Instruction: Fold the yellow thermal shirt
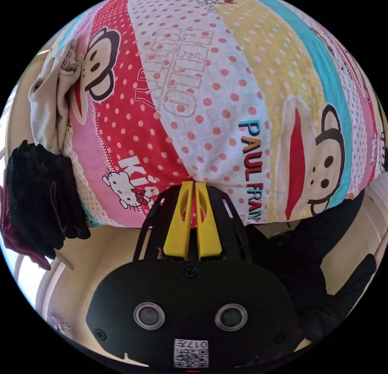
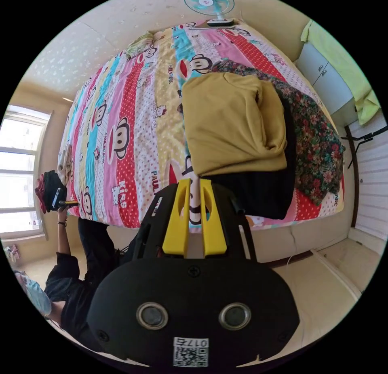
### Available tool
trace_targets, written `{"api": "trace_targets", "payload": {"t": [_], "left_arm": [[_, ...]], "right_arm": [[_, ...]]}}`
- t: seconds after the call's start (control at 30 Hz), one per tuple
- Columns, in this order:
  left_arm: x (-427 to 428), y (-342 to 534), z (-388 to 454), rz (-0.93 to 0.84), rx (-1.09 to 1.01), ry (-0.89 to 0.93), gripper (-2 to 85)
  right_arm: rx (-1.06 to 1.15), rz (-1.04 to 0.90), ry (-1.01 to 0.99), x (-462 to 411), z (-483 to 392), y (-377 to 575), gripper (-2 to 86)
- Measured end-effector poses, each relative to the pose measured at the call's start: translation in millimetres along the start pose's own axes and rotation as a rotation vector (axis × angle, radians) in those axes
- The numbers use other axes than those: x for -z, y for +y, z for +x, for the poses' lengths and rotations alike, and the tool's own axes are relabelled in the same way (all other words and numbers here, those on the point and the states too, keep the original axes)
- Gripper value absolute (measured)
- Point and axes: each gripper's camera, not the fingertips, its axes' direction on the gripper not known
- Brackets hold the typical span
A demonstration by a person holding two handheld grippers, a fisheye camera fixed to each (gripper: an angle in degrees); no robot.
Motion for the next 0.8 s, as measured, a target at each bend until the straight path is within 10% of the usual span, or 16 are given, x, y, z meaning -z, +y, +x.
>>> {"api": "trace_targets", "payload": {"t": [0.2, 0.5, 0.8], "left_arm": [[-10.6, 12.0, -67.5, 0.075, 0.106, 0.339, -1.0], [-31.9, 28.8, -115.1, 0.165, 0.093, 0.509, -1.0], [-56.2, 32.9, -150.7, 0.164, 0.077, 0.610, -1.0]], "right_arm": [[-0.143, 0.226, 0.116, 38.2, 22.8, -20.7, 11.4], [-0.275, 0.034, 0.347, -26.2, 10.4, -33.3, 6.9], [0.387, 0.123, 0.528, 25.9, -288.2, -23.6, 2.9]]}}
